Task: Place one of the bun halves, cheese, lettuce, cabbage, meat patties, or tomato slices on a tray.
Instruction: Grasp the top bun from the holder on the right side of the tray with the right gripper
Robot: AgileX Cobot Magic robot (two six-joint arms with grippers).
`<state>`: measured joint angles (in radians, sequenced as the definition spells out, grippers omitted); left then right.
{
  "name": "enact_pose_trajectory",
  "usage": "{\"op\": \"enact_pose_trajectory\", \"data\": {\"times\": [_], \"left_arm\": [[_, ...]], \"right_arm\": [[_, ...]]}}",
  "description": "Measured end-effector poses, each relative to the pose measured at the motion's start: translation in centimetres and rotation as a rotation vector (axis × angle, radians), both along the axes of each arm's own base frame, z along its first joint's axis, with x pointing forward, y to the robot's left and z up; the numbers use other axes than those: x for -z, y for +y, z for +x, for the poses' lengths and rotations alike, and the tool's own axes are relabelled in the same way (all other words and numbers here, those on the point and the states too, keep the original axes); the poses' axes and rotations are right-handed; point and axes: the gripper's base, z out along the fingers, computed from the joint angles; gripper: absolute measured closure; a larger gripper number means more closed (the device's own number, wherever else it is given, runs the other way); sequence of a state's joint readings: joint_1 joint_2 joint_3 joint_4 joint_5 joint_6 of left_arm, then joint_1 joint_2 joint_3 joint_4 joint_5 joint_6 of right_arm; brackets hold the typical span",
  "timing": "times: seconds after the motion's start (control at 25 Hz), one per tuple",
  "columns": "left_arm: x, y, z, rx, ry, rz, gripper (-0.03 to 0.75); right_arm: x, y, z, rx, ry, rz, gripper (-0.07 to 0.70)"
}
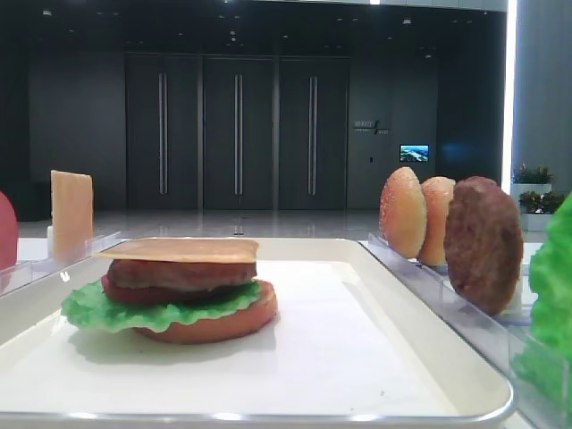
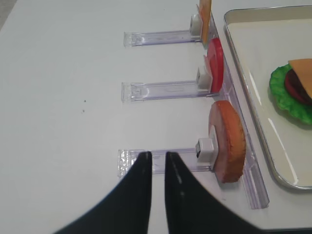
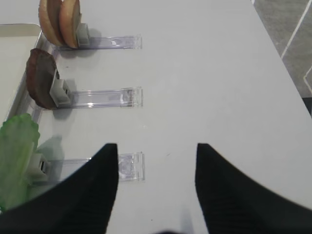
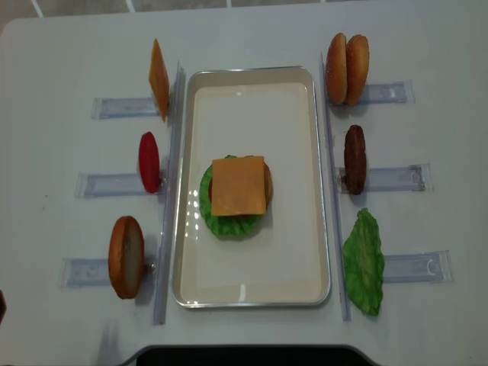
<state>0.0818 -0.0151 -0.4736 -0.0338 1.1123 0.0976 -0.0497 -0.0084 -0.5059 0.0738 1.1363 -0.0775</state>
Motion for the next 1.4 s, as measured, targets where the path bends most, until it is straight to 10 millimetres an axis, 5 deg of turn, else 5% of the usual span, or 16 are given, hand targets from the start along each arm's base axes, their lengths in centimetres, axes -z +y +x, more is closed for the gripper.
{"op": "enact_pose_trajectory", "data": {"times": [0.16, 0.32, 0.4, 1.4], "left_arm": [[0.00, 0.00, 0.00, 0.000, 0.000, 0.000, 0.246], [0.00, 0.00, 0.00, 0.000, 0.000, 0.000, 0.596], [0.00, 0.00, 0.00, 0.000, 0.000, 0.000, 0.687], [0.00, 0.00, 0.00, 0.000, 0.000, 0.000, 0.722]], "right_arm": [[0.00, 0.00, 0.00, 0.000, 0.000, 0.000, 0.283], [0.00, 0.00, 0.00, 0.000, 0.000, 0.000, 0.283], [0.00, 0.00, 0.00, 0.000, 0.000, 0.000, 0.283], [-0.02, 0.00, 0.01, 0.000, -0.002, 0.000, 0.304]]}}
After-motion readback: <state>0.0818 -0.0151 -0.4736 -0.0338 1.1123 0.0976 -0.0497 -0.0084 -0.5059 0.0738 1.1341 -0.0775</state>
